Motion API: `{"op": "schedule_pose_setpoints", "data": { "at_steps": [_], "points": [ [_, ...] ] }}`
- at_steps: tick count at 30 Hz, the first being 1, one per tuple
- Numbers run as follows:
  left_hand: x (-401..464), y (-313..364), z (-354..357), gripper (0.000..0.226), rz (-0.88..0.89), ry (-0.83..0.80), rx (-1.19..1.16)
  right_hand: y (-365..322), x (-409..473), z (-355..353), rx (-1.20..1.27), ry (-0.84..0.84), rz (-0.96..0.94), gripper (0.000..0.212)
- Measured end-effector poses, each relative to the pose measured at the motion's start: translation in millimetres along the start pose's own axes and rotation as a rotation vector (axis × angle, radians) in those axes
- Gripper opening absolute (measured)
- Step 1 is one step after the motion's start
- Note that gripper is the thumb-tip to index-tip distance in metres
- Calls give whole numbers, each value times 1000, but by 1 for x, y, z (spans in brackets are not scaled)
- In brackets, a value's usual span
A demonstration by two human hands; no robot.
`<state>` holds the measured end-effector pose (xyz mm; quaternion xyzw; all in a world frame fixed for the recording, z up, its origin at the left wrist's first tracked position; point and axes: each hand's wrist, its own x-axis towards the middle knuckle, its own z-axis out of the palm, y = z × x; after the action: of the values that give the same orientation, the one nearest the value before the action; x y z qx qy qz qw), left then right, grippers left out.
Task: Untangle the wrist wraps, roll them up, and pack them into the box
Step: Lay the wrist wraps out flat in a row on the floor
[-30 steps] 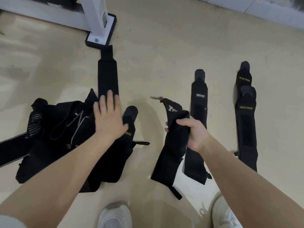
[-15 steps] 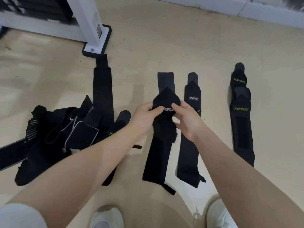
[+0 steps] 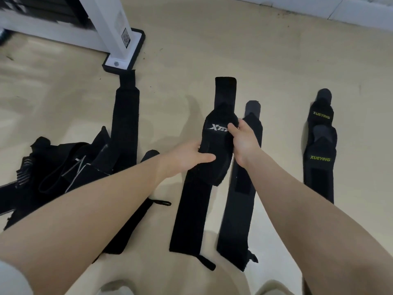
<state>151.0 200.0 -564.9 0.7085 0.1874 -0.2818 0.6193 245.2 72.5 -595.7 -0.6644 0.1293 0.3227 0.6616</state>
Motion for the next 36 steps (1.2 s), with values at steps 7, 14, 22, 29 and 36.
{"op": "schedule_pose_setpoints", "data": {
  "at_steps": [7,14,22,29,36],
  "points": [
    [55,-26,-1,58,-9,240,-23,-11,85,4,-28,-58,40,37],
    [61,-102,26,89,-28,341,560,36,78,-15,-998,52,-519,51],
    [70,-107,30,75,13,410,795,109,40,-5,-1524,-252,-570,70],
    [48,-120,36,70,48,292,1095,84,77,-6,-1756,-268,-379,70],
    [39,-123,40,61,43,157,1217,67,53,23,-1538,-145,-459,59]
  ]
}}
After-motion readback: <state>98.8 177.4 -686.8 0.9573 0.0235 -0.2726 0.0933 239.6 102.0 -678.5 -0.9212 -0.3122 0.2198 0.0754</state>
